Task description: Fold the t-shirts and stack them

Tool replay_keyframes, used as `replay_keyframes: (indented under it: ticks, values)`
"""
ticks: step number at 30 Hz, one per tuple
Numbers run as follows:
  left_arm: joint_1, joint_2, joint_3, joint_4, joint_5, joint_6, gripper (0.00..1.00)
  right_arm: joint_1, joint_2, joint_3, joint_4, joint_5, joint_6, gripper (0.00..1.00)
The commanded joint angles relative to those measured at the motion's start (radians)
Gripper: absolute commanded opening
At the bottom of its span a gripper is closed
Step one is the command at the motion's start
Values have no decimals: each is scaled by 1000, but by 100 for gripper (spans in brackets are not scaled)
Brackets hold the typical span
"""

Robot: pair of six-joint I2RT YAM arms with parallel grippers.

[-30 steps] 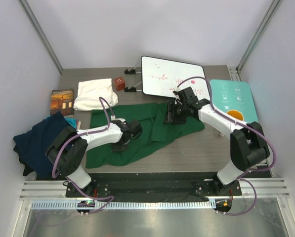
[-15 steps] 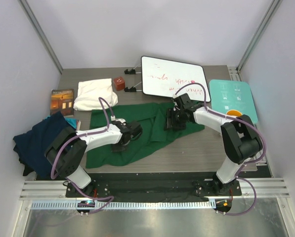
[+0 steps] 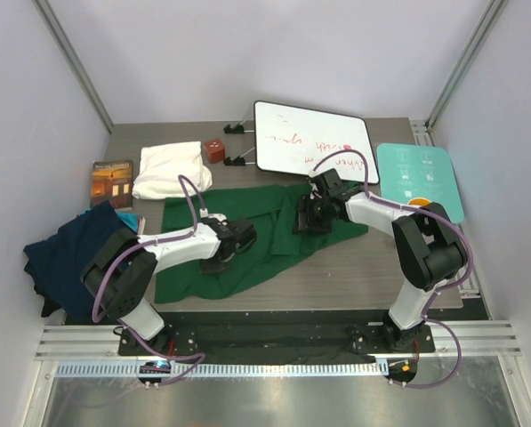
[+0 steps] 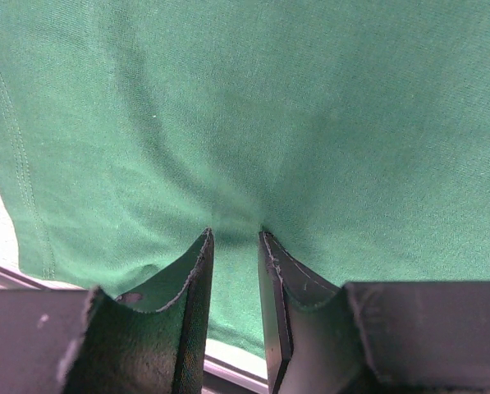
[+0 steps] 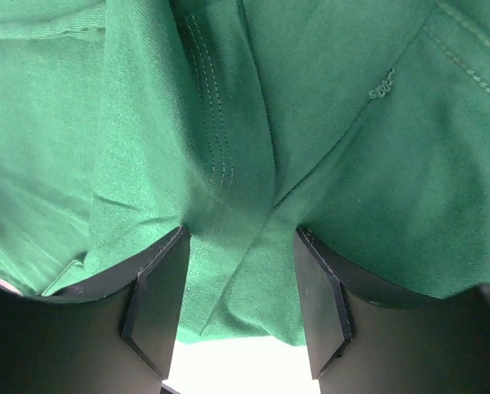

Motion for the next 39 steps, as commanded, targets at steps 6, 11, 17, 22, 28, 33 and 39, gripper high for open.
replay_keyframes:
  ticks: [6,11,17,22,28,33,39]
  values:
    - [-2,47,13,25,10,-15,30,3,36,61,50,-40,-9,58]
    - [-2,44,11,24,7,-13,29,3,48,69,69,-57,-2,56]
    - [-2,47,11,22,9,-13,30,3,25,67,69,-62,3,38]
    - [-2,53,16,25,12,-13,29,3,-28,58,58,-43,3,27]
    - [-5,59,23,27,15,-13,29,3,-90,65,29,-42,4,3]
    - [-8,50,20,19,7,-23,30,3,-148,79,-3,-48,7,1]
    - [-6,16,17,2,-19,-26,32,3,-188,72,-68,-27,-11,3]
